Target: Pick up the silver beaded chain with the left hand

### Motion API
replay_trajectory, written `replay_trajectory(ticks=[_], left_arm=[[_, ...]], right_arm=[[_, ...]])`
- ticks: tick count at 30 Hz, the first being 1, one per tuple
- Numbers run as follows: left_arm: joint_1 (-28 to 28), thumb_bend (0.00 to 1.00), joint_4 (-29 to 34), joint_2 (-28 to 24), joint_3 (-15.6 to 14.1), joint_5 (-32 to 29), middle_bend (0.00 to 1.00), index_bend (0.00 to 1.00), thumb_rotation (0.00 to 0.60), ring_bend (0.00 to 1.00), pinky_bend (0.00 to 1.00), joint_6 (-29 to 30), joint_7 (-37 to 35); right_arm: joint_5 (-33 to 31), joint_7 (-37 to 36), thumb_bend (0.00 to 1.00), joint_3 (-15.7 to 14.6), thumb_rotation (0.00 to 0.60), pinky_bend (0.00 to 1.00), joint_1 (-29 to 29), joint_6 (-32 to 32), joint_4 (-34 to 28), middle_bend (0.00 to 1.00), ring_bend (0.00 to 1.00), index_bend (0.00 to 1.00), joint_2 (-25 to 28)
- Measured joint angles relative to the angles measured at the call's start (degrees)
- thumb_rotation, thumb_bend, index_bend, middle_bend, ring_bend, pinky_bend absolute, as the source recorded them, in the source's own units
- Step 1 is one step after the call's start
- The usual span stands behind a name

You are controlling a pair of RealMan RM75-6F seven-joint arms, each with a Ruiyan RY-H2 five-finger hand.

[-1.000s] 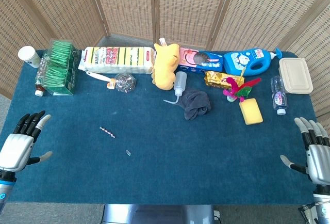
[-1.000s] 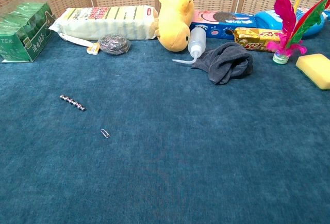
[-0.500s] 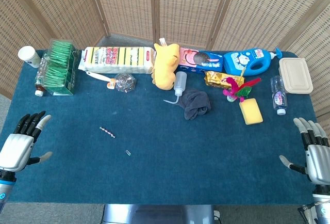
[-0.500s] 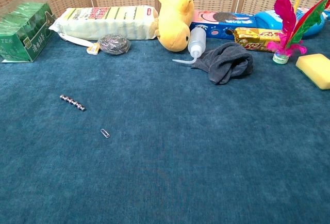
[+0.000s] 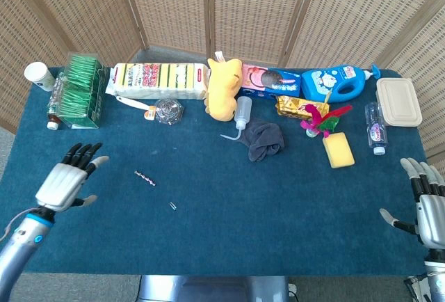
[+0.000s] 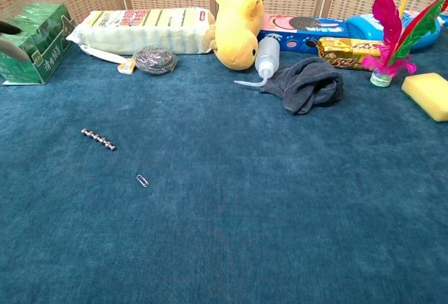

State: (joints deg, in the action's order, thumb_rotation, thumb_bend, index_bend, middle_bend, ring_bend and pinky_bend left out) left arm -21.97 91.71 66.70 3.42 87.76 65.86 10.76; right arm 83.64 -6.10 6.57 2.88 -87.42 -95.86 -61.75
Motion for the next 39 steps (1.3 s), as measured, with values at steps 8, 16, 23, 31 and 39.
replay_trajectory(ticks=[8, 16, 23, 31, 39], left_arm=[[-5.0, 0.30, -1.5, 5.5, 1.7, -5.6, 0.00, 0.30, 0.600, 0.00, 0.00, -6.8, 10.3], [-7.9, 0.41, -4.3, 11.9, 2.0, -8.8, 0.00, 0.34, 0.600, 0.00, 0.00, -9.1, 17.8], [-9.5, 0.44, -5.6, 16.0, 1.9, -10.7, 0.00, 0.37, 0.600, 0.00, 0.00, -9.8, 24.9], [-11.0, 0.48, -6.6, 21.7, 1.7, -16.2, 0.00, 0.42, 0.600, 0.00, 0.00, -10.3, 30.3], [-12.2, 0.50, -6.7, 23.6, 2.0, -19.4, 0.00, 0.45, 0.600, 0.00, 0.00, -9.9, 31.1]], right_arm=[[0.2, -0.4, 0.01, 0.0, 0.600, 0.00, 0.0, 0.0, -0.2, 0.00, 0.00, 0.00, 0.2], [0.1, -1.4, 0.01, -0.2, 0.600, 0.00, 0.2, 0.9, -0.4, 0.00, 0.00, 0.00, 0.7], [0.0, -2.5, 0.01, -0.4, 0.600, 0.00, 0.2, 1.6, -1.0, 0.00, 0.00, 0.00, 1.5], [-0.1, -2.6, 0.01, -0.6, 0.600, 0.00, 0.6, 2.5, -1.2, 0.00, 0.00, 0.00, 1.7], [-0.3, -2.7, 0.01, -0.6, 0.600, 0.00, 0.7, 2.8, -1.1, 0.00, 0.00, 0.00, 1.6]])
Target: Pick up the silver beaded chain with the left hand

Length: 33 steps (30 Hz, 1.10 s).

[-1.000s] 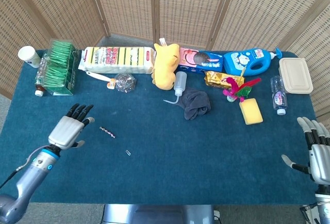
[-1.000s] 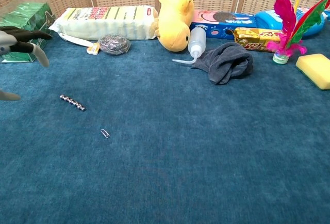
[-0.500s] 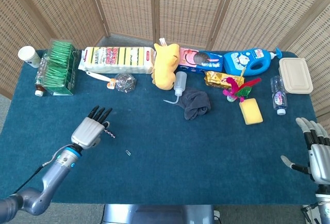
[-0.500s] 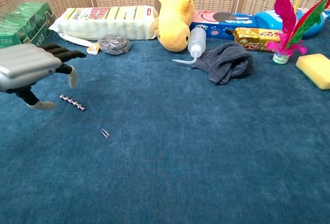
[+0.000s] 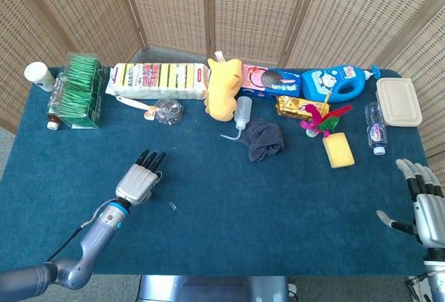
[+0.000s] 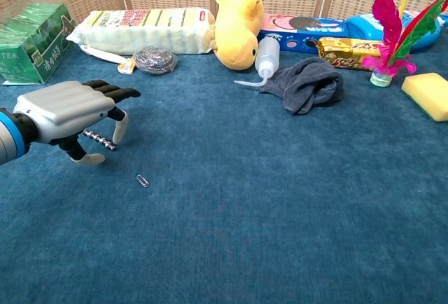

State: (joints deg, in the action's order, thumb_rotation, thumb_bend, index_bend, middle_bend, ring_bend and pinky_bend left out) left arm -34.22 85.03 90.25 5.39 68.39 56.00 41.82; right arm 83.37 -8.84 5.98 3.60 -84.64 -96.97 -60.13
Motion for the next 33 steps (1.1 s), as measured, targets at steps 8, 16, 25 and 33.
replay_trajectory(ticks=[8, 16, 25, 33], left_arm=[[-1.3, 0.53, 0.2, -0.3, -0.2, -1.5, 0.00, 0.45, 0.600, 0.00, 0.00, 0.0, 1.2], [-2.9, 0.60, -0.2, 0.3, -0.3, -4.0, 0.00, 0.45, 0.600, 0.00, 0.00, -1.2, 2.4], [-4.1, 0.60, -0.1, 0.5, -0.7, -5.5, 0.00, 0.45, 0.600, 0.00, 0.00, -0.1, 4.2], [-4.5, 0.60, 0.0, 0.1, -1.6, -6.2, 0.00, 0.46, 0.600, 0.00, 0.00, 0.2, 4.1]], right_arm=[[-0.1, 0.6, 0.01, -0.1, 0.600, 0.00, 0.2, 0.4, 0.0, 0.00, 0.00, 0.00, -0.3], [-0.4, 0.5, 0.01, -0.1, 0.600, 0.00, 0.3, 0.5, -0.1, 0.00, 0.00, 0.00, -0.1], [-0.4, 0.1, 0.01, -0.1, 0.600, 0.00, 0.3, 0.7, 0.0, 0.00, 0.00, 0.00, 0.1], [-0.5, 0.3, 0.01, -0.1, 0.600, 0.00, 0.3, 0.7, -0.1, 0.00, 0.00, 0.00, 0.0]])
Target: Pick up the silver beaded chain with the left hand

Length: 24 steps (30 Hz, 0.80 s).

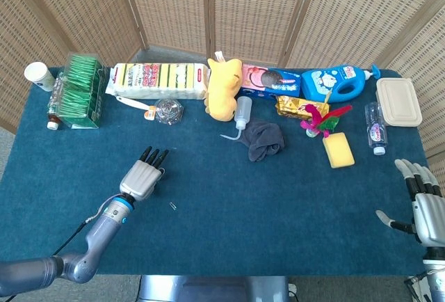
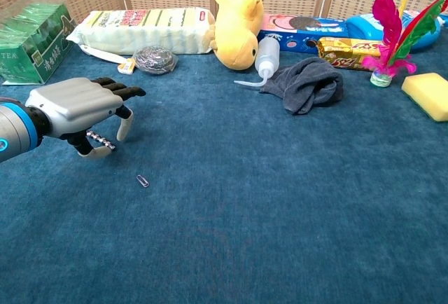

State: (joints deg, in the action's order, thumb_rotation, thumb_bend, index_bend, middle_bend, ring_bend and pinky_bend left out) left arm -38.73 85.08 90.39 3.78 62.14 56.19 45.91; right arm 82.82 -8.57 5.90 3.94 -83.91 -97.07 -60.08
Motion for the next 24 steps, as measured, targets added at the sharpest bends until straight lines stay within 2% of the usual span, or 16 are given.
replay_trajectory(ticks=[24], left_arm=[[-1.4, 0.61, -1.3, 1.1, -1.5, -1.3, 0.00, 0.49, 0.600, 0.00, 0.00, 0.9, 1.1]], right_arm=[[0.0, -0.5, 0.01, 0.0, 0.600, 0.00, 0.0, 0.1, -0.1, 0.00, 0.00, 0.00, 0.2]])
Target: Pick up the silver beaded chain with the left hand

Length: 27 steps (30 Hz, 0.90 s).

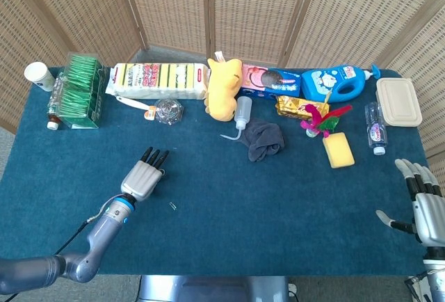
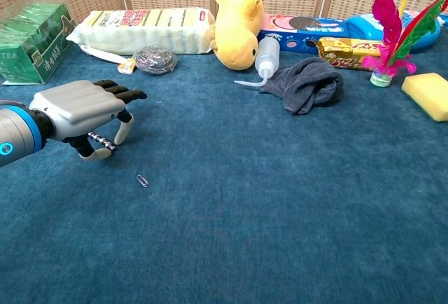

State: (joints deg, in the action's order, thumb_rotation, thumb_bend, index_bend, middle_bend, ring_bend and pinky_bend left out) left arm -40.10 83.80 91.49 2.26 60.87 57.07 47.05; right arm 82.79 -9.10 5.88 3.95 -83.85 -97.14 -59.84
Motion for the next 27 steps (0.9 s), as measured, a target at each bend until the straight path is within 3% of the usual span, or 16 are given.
replay_trajectory(ticks=[17, 27], left_arm=[[-0.5, 0.64, -0.5, 0.2, -0.5, -0.8, 0.00, 0.49, 0.600, 0.00, 0.00, 0.6, 0.8], [-0.6, 0.69, -1.1, 0.7, -0.7, -0.9, 0.00, 0.55, 0.600, 0.00, 0.00, 1.2, 1.0]], right_arm=[[0.3, -0.8, 0.01, -0.1, 0.600, 0.00, 0.0, 0.0, -0.1, 0.00, 0.00, 0.00, 0.3], [0.4, -1.6, 0.01, -0.2, 0.600, 0.00, 0.0, 0.1, -0.1, 0.00, 0.00, 0.00, 0.5]])
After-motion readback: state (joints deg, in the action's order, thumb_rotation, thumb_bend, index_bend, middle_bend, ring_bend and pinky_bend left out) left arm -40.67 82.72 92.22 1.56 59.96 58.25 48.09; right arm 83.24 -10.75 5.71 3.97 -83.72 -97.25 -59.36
